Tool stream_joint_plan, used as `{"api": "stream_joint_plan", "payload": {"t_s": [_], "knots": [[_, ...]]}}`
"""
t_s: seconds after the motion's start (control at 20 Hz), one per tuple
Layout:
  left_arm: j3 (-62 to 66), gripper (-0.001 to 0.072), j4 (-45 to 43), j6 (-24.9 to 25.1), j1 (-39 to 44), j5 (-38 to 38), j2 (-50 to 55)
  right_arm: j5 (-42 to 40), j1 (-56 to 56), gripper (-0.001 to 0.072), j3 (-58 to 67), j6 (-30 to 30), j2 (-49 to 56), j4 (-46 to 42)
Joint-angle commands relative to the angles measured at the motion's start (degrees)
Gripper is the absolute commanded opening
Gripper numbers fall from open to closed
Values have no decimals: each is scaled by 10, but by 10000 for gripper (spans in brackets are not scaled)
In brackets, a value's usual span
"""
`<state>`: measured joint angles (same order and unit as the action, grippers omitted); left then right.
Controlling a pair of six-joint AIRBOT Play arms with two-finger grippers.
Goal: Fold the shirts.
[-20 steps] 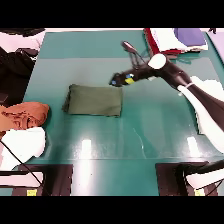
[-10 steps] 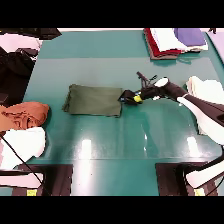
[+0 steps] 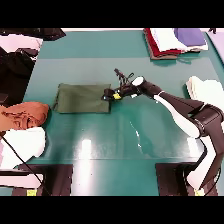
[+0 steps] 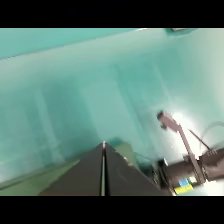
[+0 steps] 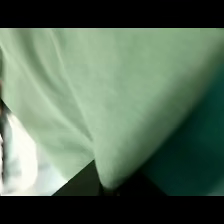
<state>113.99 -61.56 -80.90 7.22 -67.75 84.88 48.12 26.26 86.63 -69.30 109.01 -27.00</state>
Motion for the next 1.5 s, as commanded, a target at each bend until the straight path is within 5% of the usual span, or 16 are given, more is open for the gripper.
{"api": "stream_joint_plan", "payload": {"t_s": [0.0, 0.3, 0.75, 1.2, 1.45], "knots": [[0, 25, 0, 4, 31, -1, 0, -13, -47, 18, 31, -6, -35, -66], [0, 25, 1, 6, 77, 5, 0, 79, -292, 18, 30, -37, -178, -209], [0, 26, 3, 3, 99, 26, 0, 117, -620, 18, 31, -37, -249, -226], [0, 26, 3, -3, 99, 25, 0, 69, -666, 18, 64, -37, -249, -220], [0, 26, 3, -2, 99, 21, 0, 151, -665, 18, 162, -37, -250, -212]]}}
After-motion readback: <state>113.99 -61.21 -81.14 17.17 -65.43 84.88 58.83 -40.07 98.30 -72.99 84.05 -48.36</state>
